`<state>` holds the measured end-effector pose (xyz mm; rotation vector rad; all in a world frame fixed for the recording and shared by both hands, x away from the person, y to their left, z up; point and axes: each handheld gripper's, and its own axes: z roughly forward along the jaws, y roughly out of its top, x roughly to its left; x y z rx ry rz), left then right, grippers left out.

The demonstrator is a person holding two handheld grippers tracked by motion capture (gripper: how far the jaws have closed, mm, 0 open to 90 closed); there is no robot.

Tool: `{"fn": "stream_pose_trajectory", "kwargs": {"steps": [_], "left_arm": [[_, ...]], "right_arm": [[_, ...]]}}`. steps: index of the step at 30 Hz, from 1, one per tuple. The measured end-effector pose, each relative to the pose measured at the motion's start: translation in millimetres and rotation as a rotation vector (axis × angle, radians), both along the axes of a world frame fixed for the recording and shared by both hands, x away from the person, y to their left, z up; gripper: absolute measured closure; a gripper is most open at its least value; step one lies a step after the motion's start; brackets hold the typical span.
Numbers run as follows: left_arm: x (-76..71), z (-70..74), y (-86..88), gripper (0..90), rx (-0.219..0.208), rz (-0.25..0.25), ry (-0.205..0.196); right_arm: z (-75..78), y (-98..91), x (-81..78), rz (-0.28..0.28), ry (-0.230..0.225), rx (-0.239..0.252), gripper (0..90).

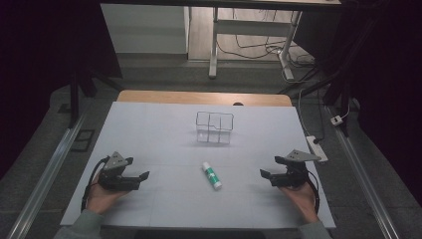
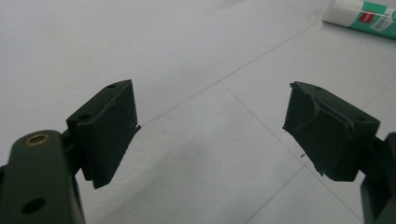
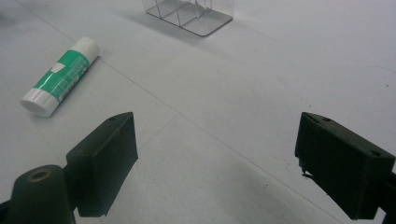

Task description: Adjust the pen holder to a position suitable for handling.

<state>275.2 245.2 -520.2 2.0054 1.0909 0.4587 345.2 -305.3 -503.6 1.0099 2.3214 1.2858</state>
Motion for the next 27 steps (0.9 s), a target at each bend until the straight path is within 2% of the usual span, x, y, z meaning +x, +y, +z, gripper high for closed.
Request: {"fn": "stream_pose_trajectory", "kwargs": {"steps": [6,10,14,20,24,27], "left_arm": [[1.0,0.7,-1.3,18.4,-0.003,-0.006,-0.009],[2.7,-0.6,-1.4,18.6,0.001,-0.016,-0.007],[3.3,-1.0,-3.5,18.7,-0.004,-0.033,-0.004],[5.1,-0.8,-8.1,18.8,0.015,-0.042,-0.01],[8.1,-1.9,-9.9,18.9,0.014,-0.048,-0.006],[10.6,-2.8,-11.7,18.9,0.016,-0.053,0.0]], "right_arm": [[2.7,0.2,-1.6,0.003,-0.019,0.014,12.8],[3.9,-0.6,-1.6,-0.007,-0.009,0.022,13.1],[4.4,1.8,-2.3,-0.009,-0.016,-0.003,13.3],[4.1,3.9,-1.5,-0.013,-0.022,-0.014,14.1],[4.6,3.2,-0.5,-0.026,-0.013,0.01,14.4],[10.0,3.6,-0.4,-0.034,-0.006,0.047,14.4]]}}
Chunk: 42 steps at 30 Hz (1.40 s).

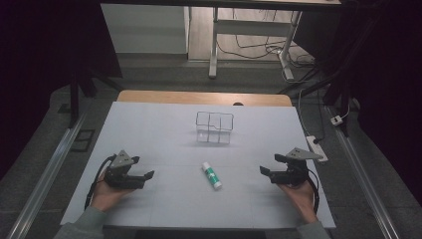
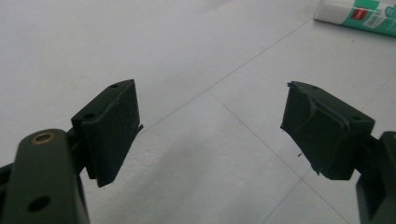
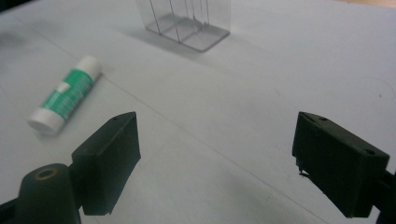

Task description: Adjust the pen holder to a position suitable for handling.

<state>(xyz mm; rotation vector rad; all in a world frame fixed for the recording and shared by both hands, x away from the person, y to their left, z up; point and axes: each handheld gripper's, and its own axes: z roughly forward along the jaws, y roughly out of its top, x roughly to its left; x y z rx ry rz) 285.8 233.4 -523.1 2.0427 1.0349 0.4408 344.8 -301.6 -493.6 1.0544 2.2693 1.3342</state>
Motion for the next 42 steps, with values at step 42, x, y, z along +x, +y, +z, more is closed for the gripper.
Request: {"fn": "stream_pose_trajectory", "kwargs": {"steps": [42], "left_arm": [[1.9,-1.1,-1.7,18.9,0.015,0.002,0.011]], "right_arm": [[15.9,52.7,79.0,-0.025,-0.007,-0.039,22.1]]}}
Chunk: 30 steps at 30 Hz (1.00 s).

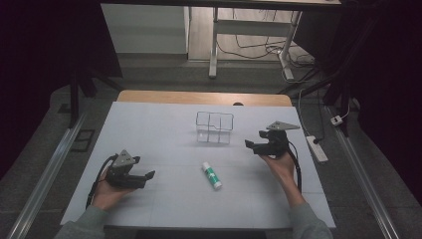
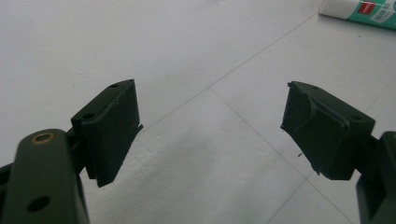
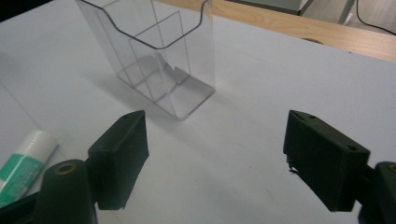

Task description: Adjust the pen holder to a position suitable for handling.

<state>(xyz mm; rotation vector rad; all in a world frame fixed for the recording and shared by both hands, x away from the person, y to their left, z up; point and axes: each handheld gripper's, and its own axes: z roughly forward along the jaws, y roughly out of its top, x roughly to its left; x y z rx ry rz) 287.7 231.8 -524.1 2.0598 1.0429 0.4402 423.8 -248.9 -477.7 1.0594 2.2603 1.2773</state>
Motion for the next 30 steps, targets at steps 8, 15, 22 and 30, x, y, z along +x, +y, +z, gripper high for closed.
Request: {"fn": "stream_pose_trajectory", "kwargs": {"steps": [8,15,22,30], "left_arm": [[1.1,-1.3,-0.6,18.8,0.003,-0.002,0.006],[0.1,-1.4,-1.5,18.8,0.007,-0.004,0.006],[-0.1,-2.1,-1.9,18.8,0.013,-0.006,0.013],[0.1,-2.8,-2.4,18.8,0.017,-0.008,0.015]], "right_arm": [[-7.1,10.3,16.3,0.008,0.035,-0.022,26.6],[-12.4,23.8,29.0,0.011,0.056,-0.04,29.9],[-15.3,33.4,37.1,-0.01,0.055,-0.054,37.4],[-17.0,37.0,43.5,-0.022,0.061,-0.051,45.9]]}}
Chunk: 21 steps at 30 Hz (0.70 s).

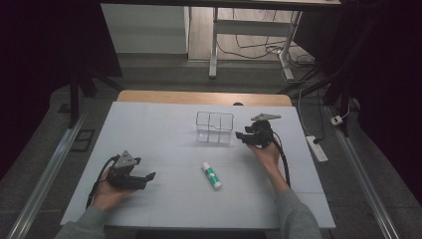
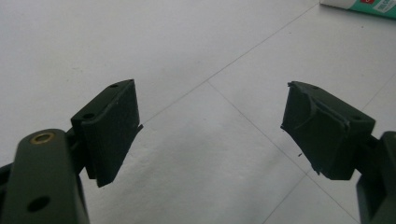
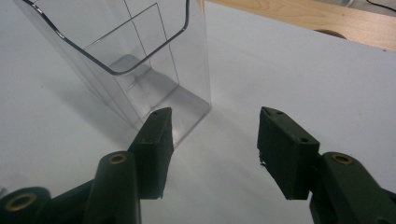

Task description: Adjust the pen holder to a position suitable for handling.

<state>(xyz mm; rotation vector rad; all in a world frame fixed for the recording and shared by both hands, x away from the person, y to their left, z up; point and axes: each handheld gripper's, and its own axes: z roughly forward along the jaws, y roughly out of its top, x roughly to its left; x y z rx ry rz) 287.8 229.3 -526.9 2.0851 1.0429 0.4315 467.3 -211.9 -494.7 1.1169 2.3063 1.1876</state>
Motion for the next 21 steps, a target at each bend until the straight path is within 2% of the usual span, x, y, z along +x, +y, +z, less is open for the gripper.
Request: {"fn": "stream_pose_trajectory", "kwargs": {"steps": [2,6,10,18,21], "left_arm": [[0.2,-0.3,0.0,18.7,0.001,0.001,0.003],[1.1,-0.8,0.1,18.3,-0.007,-0.002,0.018],[1.1,-0.8,-0.1,18.3,-0.007,-0.001,0.019],[1.2,-1.6,0.5,18.3,-0.007,0.001,0.023],[0.9,-1.6,0.2,18.2,-0.005,-0.002,0.023]], "right_arm": [[-1.3,0.5,1.3,-0.003,0.001,-0.003,46.8],[-3.7,1.0,3.6,-0.008,-0.001,-0.011,54.6],[-7.4,3.0,7.8,-0.003,0.024,-0.006,62.4],[-14.1,10.6,16.0,0.013,0.06,-0.026,89.2],[-15.7,13.3,17.3,0.013,0.066,-0.028,89.3]]}}
